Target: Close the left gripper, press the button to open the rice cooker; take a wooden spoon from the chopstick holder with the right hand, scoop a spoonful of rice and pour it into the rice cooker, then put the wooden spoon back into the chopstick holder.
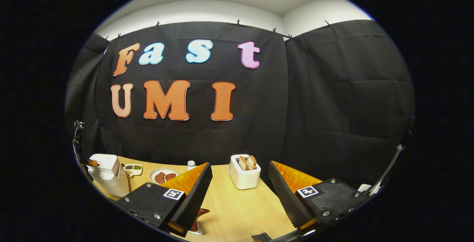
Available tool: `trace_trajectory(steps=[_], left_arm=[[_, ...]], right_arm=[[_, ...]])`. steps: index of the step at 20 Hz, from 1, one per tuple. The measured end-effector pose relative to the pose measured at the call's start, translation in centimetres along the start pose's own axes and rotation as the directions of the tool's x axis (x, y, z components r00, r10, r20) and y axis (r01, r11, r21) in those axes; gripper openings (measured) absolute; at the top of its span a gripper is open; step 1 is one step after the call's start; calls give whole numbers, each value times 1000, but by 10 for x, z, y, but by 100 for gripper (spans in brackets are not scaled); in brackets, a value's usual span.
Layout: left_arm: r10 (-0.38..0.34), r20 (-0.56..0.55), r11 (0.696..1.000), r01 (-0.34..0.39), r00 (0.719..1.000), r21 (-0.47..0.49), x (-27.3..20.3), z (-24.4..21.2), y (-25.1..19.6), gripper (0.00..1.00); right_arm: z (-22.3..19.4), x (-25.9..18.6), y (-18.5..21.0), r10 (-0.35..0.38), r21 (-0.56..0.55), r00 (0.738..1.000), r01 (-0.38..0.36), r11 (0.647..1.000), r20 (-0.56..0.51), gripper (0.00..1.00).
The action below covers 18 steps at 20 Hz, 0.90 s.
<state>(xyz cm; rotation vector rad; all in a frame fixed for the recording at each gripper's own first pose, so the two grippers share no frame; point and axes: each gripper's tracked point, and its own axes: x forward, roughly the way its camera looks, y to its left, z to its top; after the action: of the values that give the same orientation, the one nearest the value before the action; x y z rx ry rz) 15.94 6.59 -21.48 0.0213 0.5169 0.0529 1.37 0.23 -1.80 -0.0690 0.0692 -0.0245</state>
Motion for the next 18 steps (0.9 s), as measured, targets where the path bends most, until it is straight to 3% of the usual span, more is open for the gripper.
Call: trace_trajectory(steps=[4,8,10,11,12,18], left_arm=[[9,113,1000,-9,994,0,-30,49,4,5],[-27,194,999,31,981,-20,-64,76,-8,5],[-31,216,999,37,976,-24,-79,81,-8,5],[-33,229,998,43,973,-37,-87,85,-10,5],[-34,244,998,46,969,-47,-96,90,-10,5],[-15,331,998,35,943,-54,-153,113,1,5]], right_arm=[[-10,2,3,11,18,1000,-11,1000,-7,95],[-29,7,15,50,44,999,-49,998,-17,95],[-47,16,24,69,51,997,-67,996,-31,95],[-57,19,30,83,59,995,-81,995,-45,100],[-68,23,37,99,70,993,-95,993,-62,95],[-139,43,77,198,126,964,-177,976,-179,95]])
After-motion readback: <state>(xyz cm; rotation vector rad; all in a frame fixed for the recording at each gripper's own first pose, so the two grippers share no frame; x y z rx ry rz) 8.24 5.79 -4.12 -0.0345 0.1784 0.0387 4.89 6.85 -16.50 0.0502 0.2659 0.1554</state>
